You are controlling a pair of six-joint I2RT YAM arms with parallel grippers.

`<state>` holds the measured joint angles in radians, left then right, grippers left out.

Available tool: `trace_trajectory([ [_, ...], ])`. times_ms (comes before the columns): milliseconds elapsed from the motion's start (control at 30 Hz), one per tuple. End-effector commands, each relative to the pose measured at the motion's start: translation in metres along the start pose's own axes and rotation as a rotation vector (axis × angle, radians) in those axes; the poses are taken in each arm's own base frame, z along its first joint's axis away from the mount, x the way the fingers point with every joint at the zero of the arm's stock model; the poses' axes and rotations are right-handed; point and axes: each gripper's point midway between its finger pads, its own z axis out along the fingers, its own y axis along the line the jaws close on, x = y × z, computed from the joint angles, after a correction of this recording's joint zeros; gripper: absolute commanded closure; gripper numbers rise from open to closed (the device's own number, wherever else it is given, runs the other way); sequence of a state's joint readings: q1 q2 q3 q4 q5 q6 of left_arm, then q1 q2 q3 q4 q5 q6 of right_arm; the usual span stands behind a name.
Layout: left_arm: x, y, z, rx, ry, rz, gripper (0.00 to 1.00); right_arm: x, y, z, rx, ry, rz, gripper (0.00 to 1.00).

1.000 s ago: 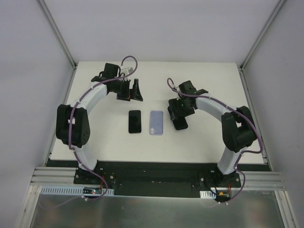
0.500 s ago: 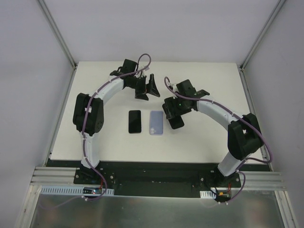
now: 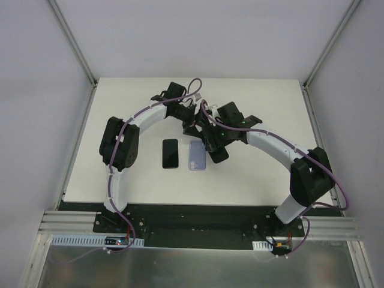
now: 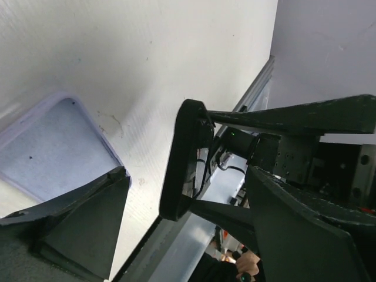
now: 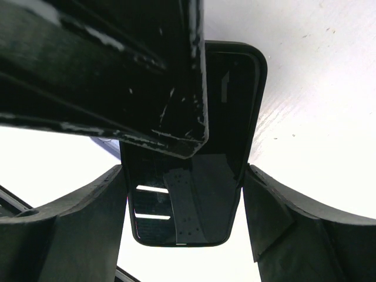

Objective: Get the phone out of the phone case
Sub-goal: Pick up the phone at the center of the board.

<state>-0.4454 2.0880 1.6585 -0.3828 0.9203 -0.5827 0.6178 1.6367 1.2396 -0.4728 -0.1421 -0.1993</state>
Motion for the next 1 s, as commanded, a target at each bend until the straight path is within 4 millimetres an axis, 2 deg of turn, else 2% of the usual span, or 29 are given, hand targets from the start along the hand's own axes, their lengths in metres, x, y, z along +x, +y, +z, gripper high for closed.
trace_trajectory([
  [0, 0.013, -0.009, 0.001, 0.054, 0.045, -0.031, 0.20, -0.042, 0.009, -0.031, 0.001, -0.177, -0.054, 1.00],
  [167, 0.022, -0.010, 0.003, 0.070, 0.073, -0.044, 0.30, -0.043, 0.011, -0.033, 0.007, -0.188, -0.066, 1.00],
  [467, 0.029, -0.020, 0.012, 0.107, 0.106, -0.050, 0.57, -0.043, 0.012, -0.029, 0.028, -0.191, -0.087, 1.00],
  [667, 0.033, -0.023, 0.020, 0.133, 0.128, -0.071, 0.85, -0.043, 0.011, -0.030, 0.046, -0.200, -0.093, 1.00],
  [733, 0.033, -0.024, 0.019, 0.142, 0.128, -0.066, 1.00, -0.042, 0.010, -0.030, 0.053, -0.200, -0.095, 1.00],
  [767, 0.033, -0.025, 0.018, 0.143, 0.126, -0.063, 1.00, -0.042, 0.010, -0.029, 0.053, -0.197, -0.092, 0.99],
  [833, 0.035, -0.026, 0.017, 0.148, 0.127, -0.046, 1.00, -0.041, 0.009, -0.031, 0.055, -0.193, -0.088, 0.90],
  [967, 0.035, -0.034, 0.009, 0.167, 0.115, 0.021, 1.00, -0.039, 0.010, -0.038, 0.055, -0.184, -0.090, 0.39],
])
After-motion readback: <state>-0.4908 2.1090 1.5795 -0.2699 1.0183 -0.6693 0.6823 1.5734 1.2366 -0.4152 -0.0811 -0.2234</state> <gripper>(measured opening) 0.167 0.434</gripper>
